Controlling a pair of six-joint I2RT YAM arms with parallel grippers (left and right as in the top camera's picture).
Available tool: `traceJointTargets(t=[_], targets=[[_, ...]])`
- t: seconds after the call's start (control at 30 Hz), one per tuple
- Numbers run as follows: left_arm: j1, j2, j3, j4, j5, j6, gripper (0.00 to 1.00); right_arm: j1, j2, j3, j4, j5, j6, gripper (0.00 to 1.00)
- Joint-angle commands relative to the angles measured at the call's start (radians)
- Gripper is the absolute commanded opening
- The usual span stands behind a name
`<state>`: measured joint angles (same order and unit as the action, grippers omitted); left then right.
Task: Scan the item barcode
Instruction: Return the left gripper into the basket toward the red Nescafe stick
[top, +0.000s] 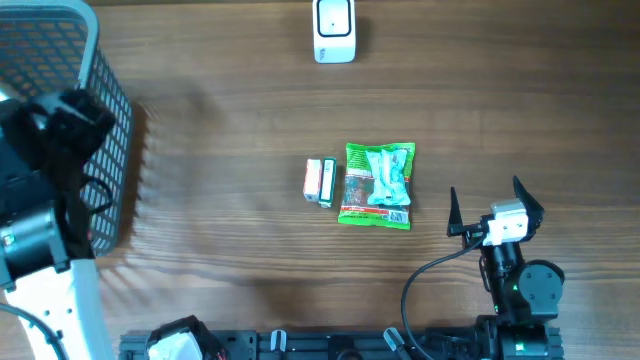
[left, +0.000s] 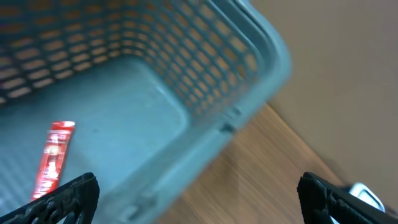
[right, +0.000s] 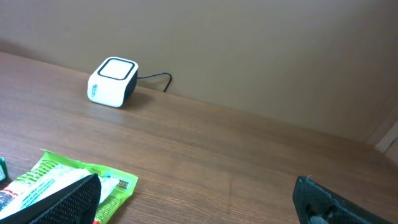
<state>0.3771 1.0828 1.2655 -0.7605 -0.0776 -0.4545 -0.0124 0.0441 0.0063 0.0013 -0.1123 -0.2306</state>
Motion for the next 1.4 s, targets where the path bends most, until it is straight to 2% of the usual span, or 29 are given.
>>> traceJointTargets(t=[0.0,0.23,0.3,0.5,0.77,0.97,1.07,1.17,1.23,1.3,1.37], targets=[[0.132,0.029,0.005,0.006,0.005,0.004,1.00,-0.004,-0.002,-0.001,0.005,-0.015,-0.005,1.00],[0.238,0.167,0.005,0.035,-0.019,0.005,1.00,-0.004,-0.002,-0.001,0.005,-0.015,-0.005,1.00],[0.267,0.230,0.005,0.045,-0.061,0.005,1.00,-0.004,-0.002,-0.001,0.005,-0.015,-0.005,1.00],[0.357,0.420,0.005,0.021,-0.066,0.005,1.00,-0.004,-0.002,-0.001,0.005,-0.015,-0.005,1.00],[0.397,0.676,0.004,-0.028,-0.062,0.032,0.98,-0.004,-0.002,-0.001,0.005,-0.015,-0.005,1.00],[0.396,0.781,0.002,-0.040,-0.061,0.031,0.73,-0.004,-0.002,-0.001,0.005,-0.015,-0.005,1.00],[0.396,0.806,-0.005,-0.040,-0.062,0.031,0.56,-0.004,-0.002,-0.001,0.005,-0.015,-0.005,1.00],[0.397,0.821,-0.005,-0.045,-0.062,0.031,0.46,-0.004,-0.002,-0.001,0.005,-0.015,-0.005,1.00],[0.396,0.822,-0.005,-0.045,-0.061,0.031,0.34,-0.004,-0.002,-0.001,0.005,-0.015,-0.005,1.00],[0.396,0.821,-0.005,-0.043,-0.058,0.031,0.32,-0.004,-0.002,-0.001,0.005,-0.015,-0.005,1.00],[0.396,0.821,-0.005,-0.032,-0.042,0.031,0.40,-0.004,-0.002,-0.001,0.005,-0.015,-0.005,1.00]])
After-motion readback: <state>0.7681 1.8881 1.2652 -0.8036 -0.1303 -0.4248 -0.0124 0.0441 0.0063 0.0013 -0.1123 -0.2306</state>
